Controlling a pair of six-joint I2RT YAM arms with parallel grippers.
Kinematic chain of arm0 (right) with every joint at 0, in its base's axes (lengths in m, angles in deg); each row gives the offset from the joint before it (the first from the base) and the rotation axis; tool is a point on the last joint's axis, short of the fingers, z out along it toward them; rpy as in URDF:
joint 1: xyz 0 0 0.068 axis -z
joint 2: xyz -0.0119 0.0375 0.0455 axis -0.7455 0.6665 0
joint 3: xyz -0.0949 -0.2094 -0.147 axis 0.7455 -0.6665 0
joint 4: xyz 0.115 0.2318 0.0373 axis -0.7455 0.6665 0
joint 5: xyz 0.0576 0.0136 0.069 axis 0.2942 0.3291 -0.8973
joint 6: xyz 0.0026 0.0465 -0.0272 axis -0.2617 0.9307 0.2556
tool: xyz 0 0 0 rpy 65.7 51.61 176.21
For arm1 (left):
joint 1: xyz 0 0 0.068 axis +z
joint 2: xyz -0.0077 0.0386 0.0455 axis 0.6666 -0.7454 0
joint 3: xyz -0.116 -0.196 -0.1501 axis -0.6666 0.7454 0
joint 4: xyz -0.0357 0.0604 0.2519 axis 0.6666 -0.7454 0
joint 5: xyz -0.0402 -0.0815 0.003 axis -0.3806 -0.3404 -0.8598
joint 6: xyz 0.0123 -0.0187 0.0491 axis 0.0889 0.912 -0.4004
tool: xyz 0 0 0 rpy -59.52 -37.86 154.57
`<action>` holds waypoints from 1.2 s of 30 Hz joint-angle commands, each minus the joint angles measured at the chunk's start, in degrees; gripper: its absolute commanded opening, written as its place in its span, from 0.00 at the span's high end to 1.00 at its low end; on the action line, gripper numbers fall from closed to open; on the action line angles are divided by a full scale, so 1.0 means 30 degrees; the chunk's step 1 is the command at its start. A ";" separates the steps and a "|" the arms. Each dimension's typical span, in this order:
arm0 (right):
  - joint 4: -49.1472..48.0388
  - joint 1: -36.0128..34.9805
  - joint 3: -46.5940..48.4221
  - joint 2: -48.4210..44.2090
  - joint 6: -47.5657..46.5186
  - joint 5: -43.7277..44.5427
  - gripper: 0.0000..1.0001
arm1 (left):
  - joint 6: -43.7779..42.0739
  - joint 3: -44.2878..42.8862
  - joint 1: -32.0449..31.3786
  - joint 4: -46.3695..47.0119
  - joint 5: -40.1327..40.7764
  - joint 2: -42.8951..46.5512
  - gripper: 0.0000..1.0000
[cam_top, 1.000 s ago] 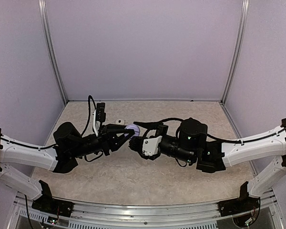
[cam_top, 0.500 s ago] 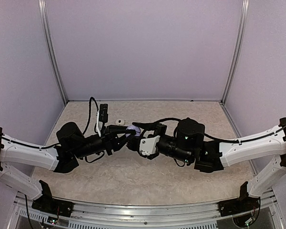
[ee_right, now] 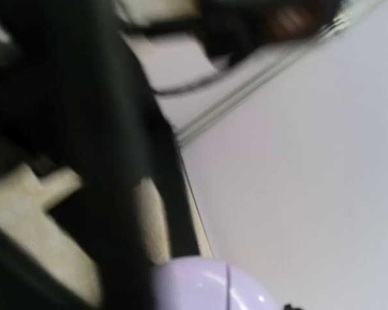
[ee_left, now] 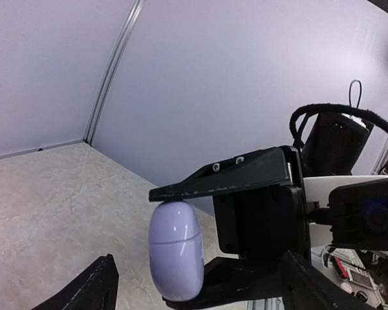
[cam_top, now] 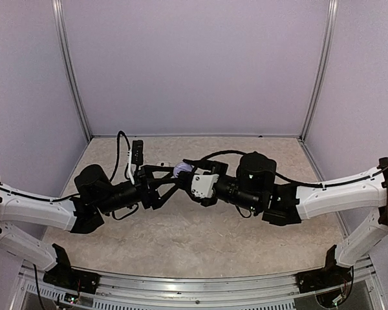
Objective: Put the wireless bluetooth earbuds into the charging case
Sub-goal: Pass from the left arm to the right, then place the charging case with the earbuds at the center of the board.
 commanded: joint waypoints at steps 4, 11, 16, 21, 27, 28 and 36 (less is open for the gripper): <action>0.0186 0.2982 0.0721 0.1046 0.5040 -0.2932 0.61 | -0.0339 0.1174 0.1765 -0.1009 0.1958 0.2979 0.01; 0.2076 0.5742 0.3809 0.5587 0.8802 -0.5532 0.62 | 0.1220 0.0936 0.3941 -0.5360 0.6109 0.5007 0.01; 0.4066 0.7087 0.7358 0.9239 1.0736 -0.6961 0.62 | 0.1871 0.0327 0.4838 -0.7757 0.6728 0.5268 0.01; 0.6207 0.7970 1.1288 1.2615 1.1757 -0.7447 0.60 | 0.2308 0.0092 0.5222 -0.8869 0.6946 0.5085 0.01; 0.8209 0.8806 1.5355 1.6108 1.2453 -0.7748 0.60 | 0.2312 0.0113 0.5414 -0.9278 0.7219 0.4950 0.01; 0.8568 0.8921 1.6009 1.6705 1.2595 -0.7834 0.60 | 0.2203 0.0116 0.5417 -0.9296 0.7120 0.4948 0.01; 1.1110 0.9599 2.1061 2.0031 1.3130 -0.7432 0.59 | 0.1838 0.0172 0.5502 -0.9430 0.7393 0.4891 0.01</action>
